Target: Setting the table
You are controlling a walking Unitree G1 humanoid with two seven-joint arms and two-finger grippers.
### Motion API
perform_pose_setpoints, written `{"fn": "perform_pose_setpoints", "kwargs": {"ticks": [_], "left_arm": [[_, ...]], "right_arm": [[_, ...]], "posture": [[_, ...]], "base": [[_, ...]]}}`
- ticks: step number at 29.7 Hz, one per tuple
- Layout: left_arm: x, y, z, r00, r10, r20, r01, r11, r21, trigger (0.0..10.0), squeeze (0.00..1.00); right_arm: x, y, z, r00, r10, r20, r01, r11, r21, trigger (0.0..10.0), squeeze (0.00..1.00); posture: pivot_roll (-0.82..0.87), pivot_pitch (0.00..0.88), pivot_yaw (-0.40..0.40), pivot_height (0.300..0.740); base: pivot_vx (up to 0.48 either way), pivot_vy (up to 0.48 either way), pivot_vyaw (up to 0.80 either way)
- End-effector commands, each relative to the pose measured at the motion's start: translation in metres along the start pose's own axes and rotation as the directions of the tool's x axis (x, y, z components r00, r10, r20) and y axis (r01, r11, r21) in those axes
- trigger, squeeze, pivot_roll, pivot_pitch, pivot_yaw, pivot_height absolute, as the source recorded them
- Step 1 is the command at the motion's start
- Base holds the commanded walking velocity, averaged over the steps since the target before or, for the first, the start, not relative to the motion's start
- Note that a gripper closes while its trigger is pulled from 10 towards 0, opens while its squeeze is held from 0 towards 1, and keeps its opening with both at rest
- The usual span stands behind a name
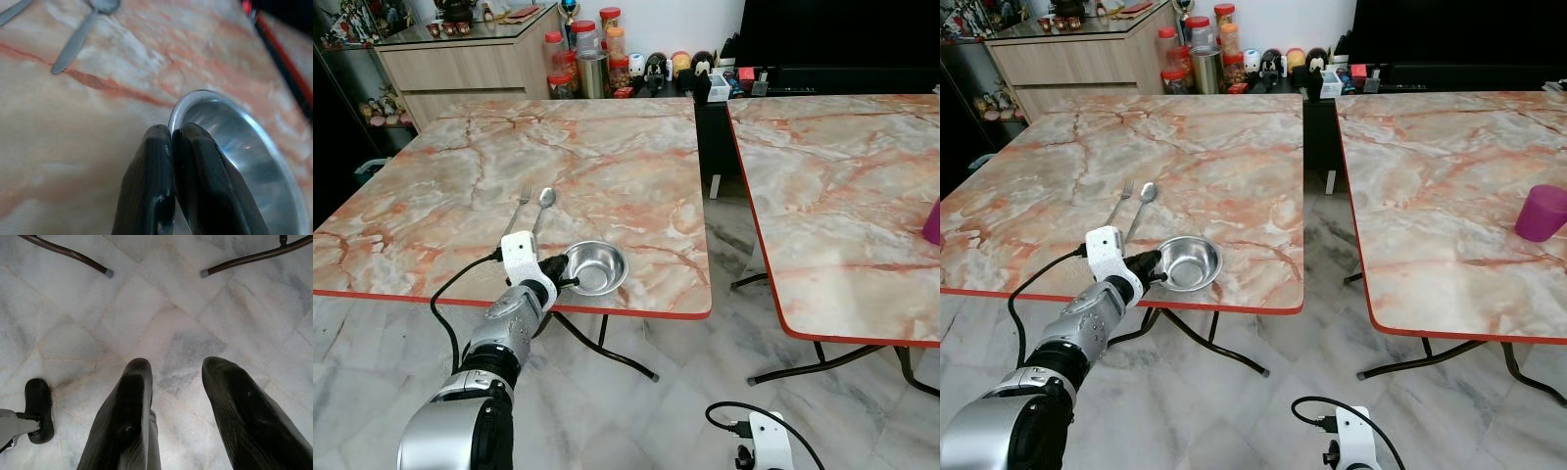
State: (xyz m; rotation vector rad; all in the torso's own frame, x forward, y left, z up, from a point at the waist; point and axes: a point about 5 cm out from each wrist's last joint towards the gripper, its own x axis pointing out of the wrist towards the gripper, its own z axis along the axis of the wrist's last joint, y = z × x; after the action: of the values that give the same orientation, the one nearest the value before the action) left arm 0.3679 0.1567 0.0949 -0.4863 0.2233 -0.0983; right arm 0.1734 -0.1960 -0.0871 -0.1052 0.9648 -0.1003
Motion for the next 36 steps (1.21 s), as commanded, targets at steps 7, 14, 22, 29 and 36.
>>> {"fn": "perform_pose_setpoints", "kwargs": {"ticks": [7,14,22,29,36], "left_arm": [[0.000,-0.003,0.008,0.994,-0.025,0.106,0.036,0.994,-0.102,10.0,0.00],[-0.001,-0.006,0.001,0.995,-0.028,0.092,0.040,0.991,-0.129,10.0,0.00],[-0.002,-0.008,-0.012,0.999,-0.031,0.008,0.030,0.997,0.075,10.0,0.00],[-0.004,-0.003,-0.017,1.000,0.006,-0.022,-0.002,0.986,0.168,10.0,1.00],[-0.003,0.000,-0.016,0.999,0.017,-0.040,-0.009,0.980,0.198,10.0,1.00]], "right_arm": [[0.000,-0.002,0.002,1.000,0.003,0.001,-0.003,1.000,-0.009,10.0,0.00],[0.001,-0.003,0.004,1.000,0.004,0.006,-0.004,1.000,-0.019,10.0,0.00],[0.001,-0.004,0.007,1.000,0.002,0.012,-0.002,1.000,-0.019,10.0,0.00],[0.001,-0.001,0.005,1.000,0.007,0.007,-0.007,1.000,-0.013,10.0,0.00],[0.001,0.000,0.005,1.000,0.005,0.004,-0.005,1.000,-0.004,10.0,0.00]], "posture": [[0.03,0.000,0.042,0.740],[0.03,0.000,0.034,0.740],[0.03,0.000,0.028,0.740],[0.04,0.000,0.032,0.740],[0.04,0.000,0.047,0.740]], "base": [[0.000,0.000,0.00],[0.000,0.000,0.00],[0.000,0.000,0.00],[0.000,0.000,0.00],[0.000,0.000,0.00]]}}
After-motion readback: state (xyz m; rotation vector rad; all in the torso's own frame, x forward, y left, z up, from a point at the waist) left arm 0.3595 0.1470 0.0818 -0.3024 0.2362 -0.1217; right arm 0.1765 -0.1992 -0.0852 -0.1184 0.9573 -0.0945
